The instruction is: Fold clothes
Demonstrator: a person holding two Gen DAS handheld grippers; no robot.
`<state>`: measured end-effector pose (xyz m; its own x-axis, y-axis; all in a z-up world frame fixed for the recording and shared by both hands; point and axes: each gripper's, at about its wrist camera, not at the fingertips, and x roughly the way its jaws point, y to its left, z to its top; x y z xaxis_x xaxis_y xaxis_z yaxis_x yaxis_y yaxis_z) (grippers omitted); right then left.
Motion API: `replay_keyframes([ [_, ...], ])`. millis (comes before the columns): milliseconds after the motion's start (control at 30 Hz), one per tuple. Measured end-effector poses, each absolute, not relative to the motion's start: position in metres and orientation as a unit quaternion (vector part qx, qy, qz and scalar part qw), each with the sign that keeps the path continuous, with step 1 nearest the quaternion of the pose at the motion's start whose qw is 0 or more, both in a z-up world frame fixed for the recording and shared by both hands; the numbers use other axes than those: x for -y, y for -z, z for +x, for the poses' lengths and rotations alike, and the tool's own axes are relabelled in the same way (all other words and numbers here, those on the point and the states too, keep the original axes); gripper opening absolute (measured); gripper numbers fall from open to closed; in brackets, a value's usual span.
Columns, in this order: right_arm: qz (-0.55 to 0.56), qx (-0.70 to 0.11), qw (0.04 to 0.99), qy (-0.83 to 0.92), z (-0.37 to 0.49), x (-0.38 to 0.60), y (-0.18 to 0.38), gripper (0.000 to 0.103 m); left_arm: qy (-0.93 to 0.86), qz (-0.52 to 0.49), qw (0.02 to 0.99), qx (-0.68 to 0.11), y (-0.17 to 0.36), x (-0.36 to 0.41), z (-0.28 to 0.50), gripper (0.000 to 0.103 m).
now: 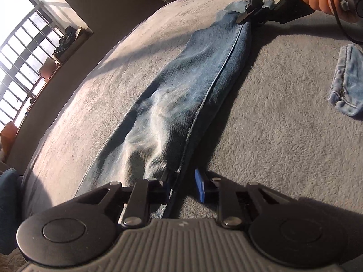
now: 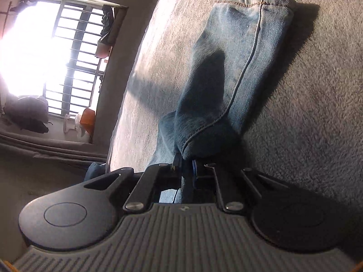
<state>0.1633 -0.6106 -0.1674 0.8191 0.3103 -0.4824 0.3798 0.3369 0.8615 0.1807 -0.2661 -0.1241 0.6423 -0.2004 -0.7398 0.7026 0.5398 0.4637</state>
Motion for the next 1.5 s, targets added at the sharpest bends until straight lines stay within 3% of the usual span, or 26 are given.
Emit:
replay_keyframes([
  [33,0.575,-0.305,0.759,0.022,0.165,0.610,0.169,0.017,0.275,0.387,0.819,-0.322,0.124,0.266,0.183,0.017],
  [100,0.566,-0.315,0.762,0.008,0.170,0.608,0.169,0.019,0.278,0.372,0.824,-0.326,0.120,0.263,0.188,0.004],
  [167,0.549,-0.308,0.777,-0.008,0.171,0.608,0.158,0.010,0.295,0.340,0.829,-0.334,0.107,0.256,0.193,0.003],
  [333,0.516,-0.293,0.805,-0.014,0.169,0.621,0.133,0.007,0.349,0.253,0.823,-0.370,0.078,0.230,0.208,0.003],
  [433,0.485,-0.331,0.809,0.007,0.171,0.619,0.142,0.009,0.363,0.245,0.804,-0.403,0.085,0.229,0.213,0.010],
  [500,0.491,-0.340,0.802,0.018,0.164,0.621,0.151,0.015,0.372,0.272,0.789,-0.407,0.097,0.237,0.205,0.031],
  [567,0.507,-0.339,0.792,0.025,0.154,0.625,0.160,0.014,0.384,0.273,0.787,-0.398,0.097,0.238,0.197,0.040],
  [867,0.509,-0.259,0.804,0.162,0.115,0.669,0.150,0.032,0.389,0.132,0.828,-0.382,0.066,0.233,0.211,0.047],
  [1000,0.508,-0.235,0.804,0.202,0.126,0.677,0.156,0.033,0.320,0.153,0.858,-0.373,0.083,0.251,0.229,0.047],
  [1133,0.446,-0.227,0.837,0.221,0.150,0.672,0.155,0.034,0.280,0.168,0.867,-0.376,0.101,0.257,0.233,0.047],
  [1233,0.345,-0.233,0.878,0.234,0.161,0.663,0.145,0.009,0.250,0.179,0.873,-0.379,0.114,0.262,0.236,0.048],
  [1267,0.278,-0.235,0.899,0.243,0.164,0.655,0.137,0.007,0.240,0.183,0.875,-0.380,0.119,0.264,0.237,0.048],
  [1400,0.023,-0.255,0.925,0.282,0.171,0.627,0.132,0.006,0.238,0.182,0.875,-0.380,0.120,0.256,0.237,0.050],
  [1500,0.002,-0.297,0.909,0.291,0.186,0.635,0.148,0.011,0.237,0.181,0.875,-0.382,0.120,0.254,0.238,0.051],
])
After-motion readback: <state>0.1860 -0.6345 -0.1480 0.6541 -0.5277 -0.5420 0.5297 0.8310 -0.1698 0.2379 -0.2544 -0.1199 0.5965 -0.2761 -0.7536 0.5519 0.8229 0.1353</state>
